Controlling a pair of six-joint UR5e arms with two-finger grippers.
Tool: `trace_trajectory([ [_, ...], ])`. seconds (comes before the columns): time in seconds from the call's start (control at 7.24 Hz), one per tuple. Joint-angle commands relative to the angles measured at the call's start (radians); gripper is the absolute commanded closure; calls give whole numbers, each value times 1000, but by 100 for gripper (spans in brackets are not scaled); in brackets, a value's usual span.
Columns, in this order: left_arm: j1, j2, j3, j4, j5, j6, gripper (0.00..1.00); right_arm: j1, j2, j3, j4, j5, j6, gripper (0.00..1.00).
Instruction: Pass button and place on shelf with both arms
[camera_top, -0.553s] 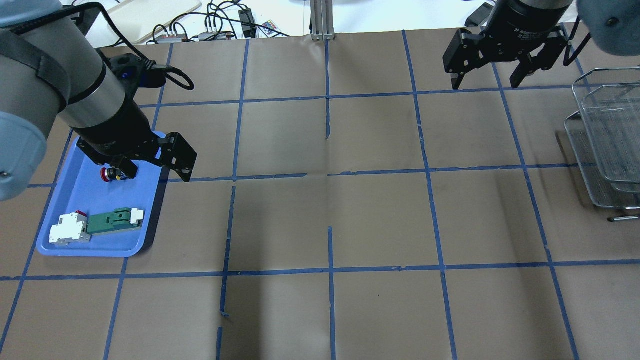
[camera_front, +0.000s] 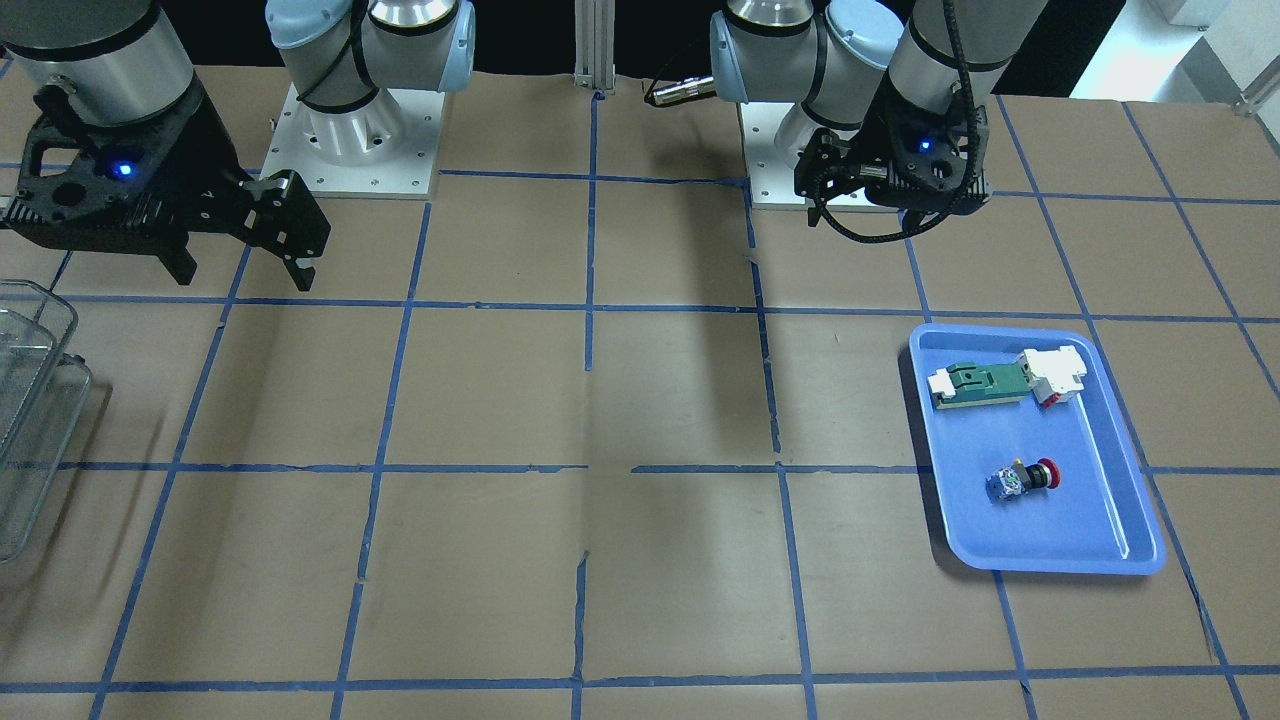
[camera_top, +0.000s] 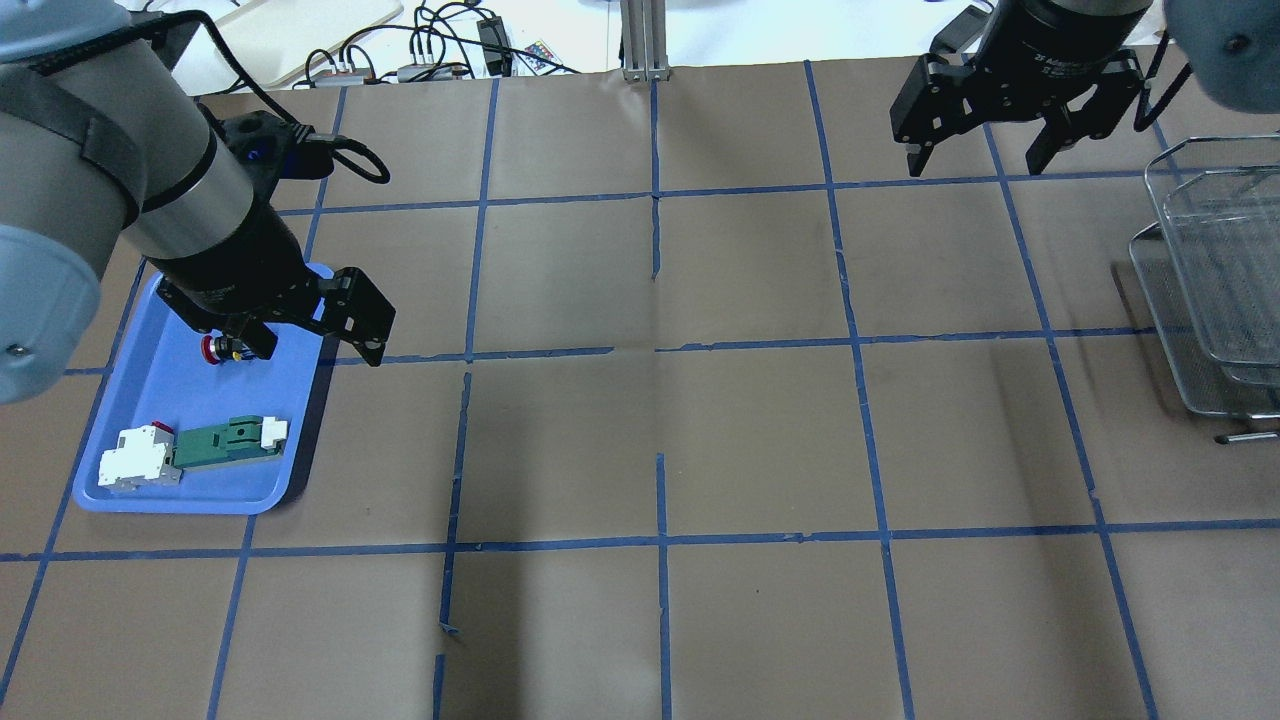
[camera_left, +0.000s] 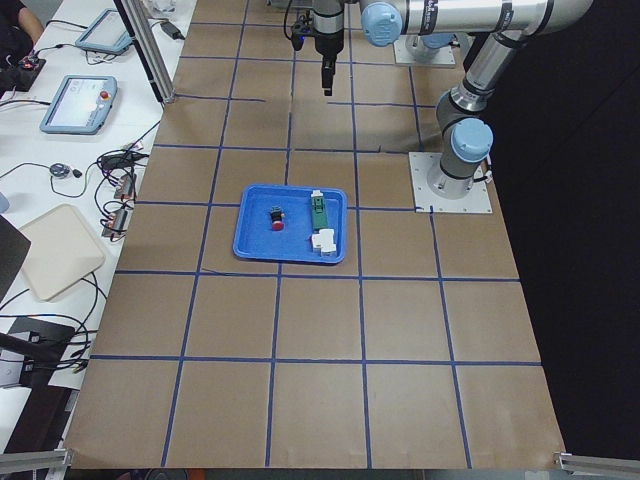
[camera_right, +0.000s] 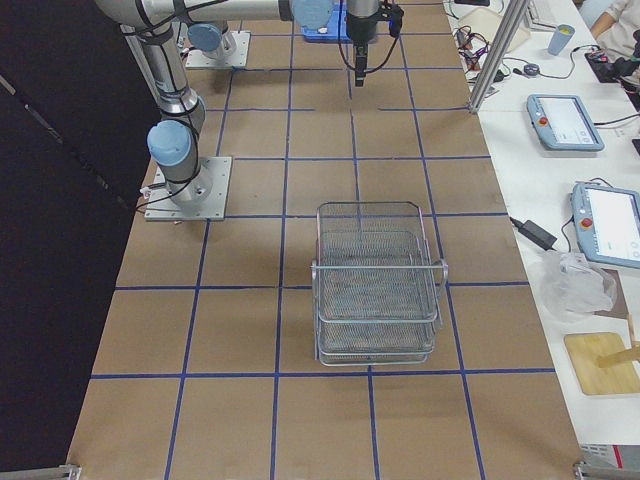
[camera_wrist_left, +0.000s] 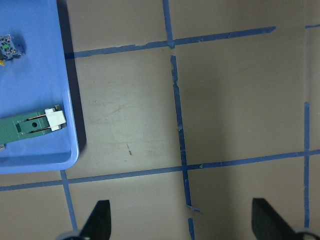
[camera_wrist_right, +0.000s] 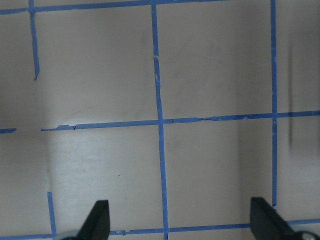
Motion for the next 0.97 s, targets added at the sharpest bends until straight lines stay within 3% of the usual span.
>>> trace_trajectory([
  [0.0,1,0,2,6,3,-1,0,0,-3,0,1,-1,3,0],
  [0.83,6,-1,-2,14,3,-1,0,0,-35,37,-2,5,3,0],
])
